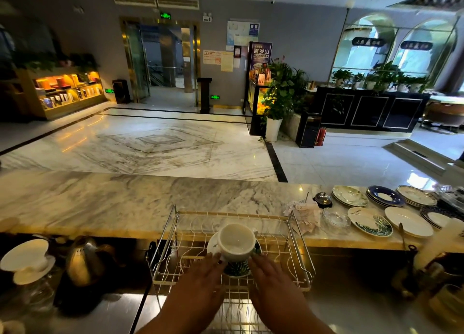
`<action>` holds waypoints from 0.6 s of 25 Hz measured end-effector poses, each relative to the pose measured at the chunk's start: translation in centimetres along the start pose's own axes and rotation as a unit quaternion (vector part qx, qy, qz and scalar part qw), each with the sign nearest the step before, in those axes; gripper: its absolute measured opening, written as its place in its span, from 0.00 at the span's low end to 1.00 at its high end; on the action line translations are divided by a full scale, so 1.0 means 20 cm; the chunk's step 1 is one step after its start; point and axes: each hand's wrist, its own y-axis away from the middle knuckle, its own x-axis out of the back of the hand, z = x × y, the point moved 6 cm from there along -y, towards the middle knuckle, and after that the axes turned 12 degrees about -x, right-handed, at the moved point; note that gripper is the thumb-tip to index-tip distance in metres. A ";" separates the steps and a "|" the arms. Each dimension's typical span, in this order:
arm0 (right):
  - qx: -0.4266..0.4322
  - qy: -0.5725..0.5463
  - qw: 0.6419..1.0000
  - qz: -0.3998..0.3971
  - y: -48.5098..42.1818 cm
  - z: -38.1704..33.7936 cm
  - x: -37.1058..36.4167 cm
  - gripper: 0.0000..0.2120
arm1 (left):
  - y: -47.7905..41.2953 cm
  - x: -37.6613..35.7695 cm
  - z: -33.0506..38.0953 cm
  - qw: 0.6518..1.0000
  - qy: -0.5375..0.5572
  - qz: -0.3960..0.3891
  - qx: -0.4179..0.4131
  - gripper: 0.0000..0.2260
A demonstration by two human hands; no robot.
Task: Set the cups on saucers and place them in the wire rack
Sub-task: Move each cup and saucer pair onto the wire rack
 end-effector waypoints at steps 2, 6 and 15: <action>0.023 0.036 0.998 -0.047 0.01 -0.02 -0.06 0.34 | 0.01 0.00 0.10 0.996 -0.054 -0.006 -0.074 0.27; 0.035 0.062 0.995 -0.068 0.02 -0.02 -0.09 0.35 | 0.01 -0.01 0.15 0.993 -0.061 -0.036 -0.094 0.27; 0.033 0.035 0.996 -0.080 -0.07 -0.09 -0.14 0.35 | 0.01 0.02 0.06 0.993 -0.072 -0.088 -0.031 0.26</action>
